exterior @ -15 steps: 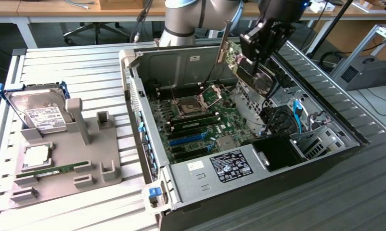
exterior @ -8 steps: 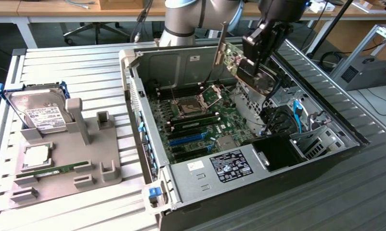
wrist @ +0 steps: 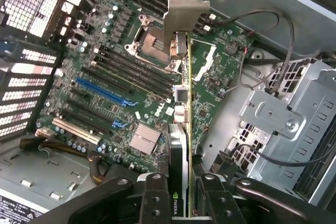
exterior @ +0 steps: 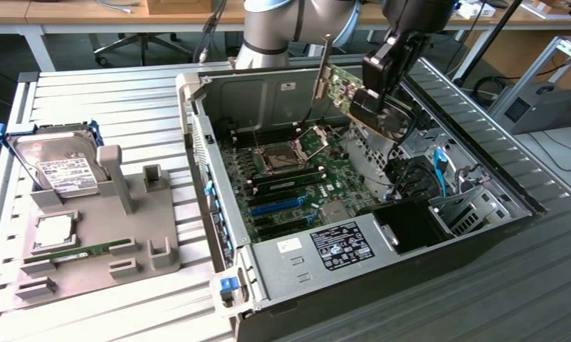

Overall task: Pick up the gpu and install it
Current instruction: 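Insert the gpu into the slot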

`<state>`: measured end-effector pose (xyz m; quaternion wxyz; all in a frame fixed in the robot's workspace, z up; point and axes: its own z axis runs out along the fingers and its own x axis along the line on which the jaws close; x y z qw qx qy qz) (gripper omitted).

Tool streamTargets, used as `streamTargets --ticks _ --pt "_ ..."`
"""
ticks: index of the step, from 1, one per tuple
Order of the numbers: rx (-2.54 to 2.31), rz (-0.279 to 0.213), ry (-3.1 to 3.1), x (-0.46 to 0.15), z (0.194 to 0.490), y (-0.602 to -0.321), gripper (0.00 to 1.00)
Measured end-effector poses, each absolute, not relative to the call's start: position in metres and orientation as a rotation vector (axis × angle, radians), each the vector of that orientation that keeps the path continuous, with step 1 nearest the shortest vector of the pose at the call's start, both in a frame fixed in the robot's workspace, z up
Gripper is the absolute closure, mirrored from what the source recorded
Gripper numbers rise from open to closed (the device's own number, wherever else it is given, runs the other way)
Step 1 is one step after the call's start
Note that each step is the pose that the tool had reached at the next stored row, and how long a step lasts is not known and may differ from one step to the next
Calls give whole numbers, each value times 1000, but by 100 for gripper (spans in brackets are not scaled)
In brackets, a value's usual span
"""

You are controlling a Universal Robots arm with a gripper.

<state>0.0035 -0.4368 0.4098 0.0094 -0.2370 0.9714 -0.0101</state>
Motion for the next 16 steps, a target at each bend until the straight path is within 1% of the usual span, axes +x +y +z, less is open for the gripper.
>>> streamTargets --ticks 16 --pt "-988 -75 2968 3 410 -436 73"
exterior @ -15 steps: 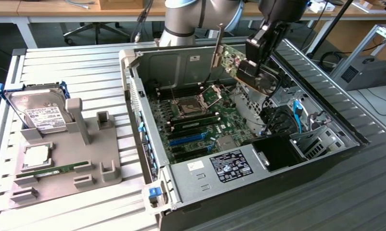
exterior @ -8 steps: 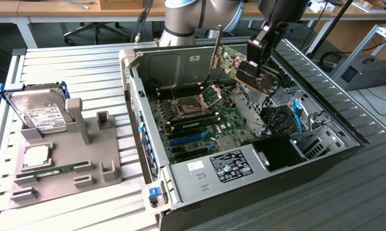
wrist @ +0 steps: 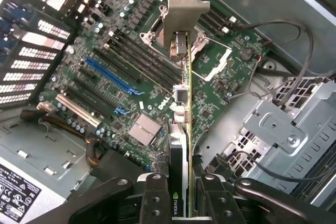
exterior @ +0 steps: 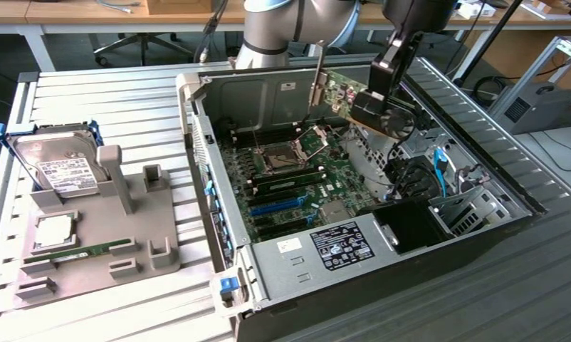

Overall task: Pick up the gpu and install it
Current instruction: 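Insert the gpu into the slot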

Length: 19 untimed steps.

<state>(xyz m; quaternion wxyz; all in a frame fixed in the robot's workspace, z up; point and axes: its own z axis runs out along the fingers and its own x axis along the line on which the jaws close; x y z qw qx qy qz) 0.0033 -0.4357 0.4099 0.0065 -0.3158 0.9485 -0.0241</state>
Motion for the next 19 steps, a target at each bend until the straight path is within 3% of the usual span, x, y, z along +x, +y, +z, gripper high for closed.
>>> streamTargets --ticks 19 --pt "-1284 -136 2859 3 410 -435 73"
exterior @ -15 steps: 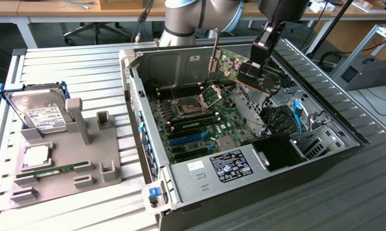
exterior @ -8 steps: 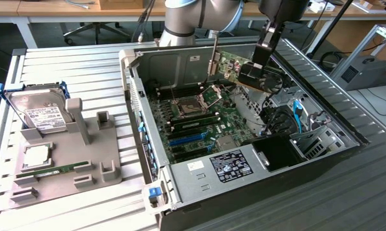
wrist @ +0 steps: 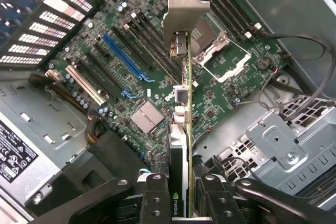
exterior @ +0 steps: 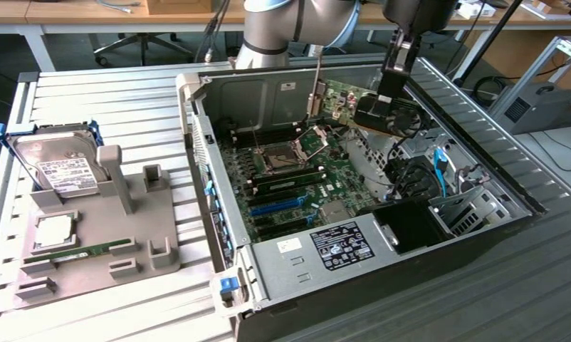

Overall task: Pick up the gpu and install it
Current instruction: 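Insert the gpu into the slot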

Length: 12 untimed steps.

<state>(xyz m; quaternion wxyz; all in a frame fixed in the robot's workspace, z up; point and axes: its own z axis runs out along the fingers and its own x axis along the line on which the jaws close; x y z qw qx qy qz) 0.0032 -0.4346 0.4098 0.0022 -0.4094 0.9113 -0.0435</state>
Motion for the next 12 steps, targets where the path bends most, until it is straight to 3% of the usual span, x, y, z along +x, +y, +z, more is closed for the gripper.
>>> streamTargets --ticks 12 --pt "-1453 -167 2780 3 410 -434 73"
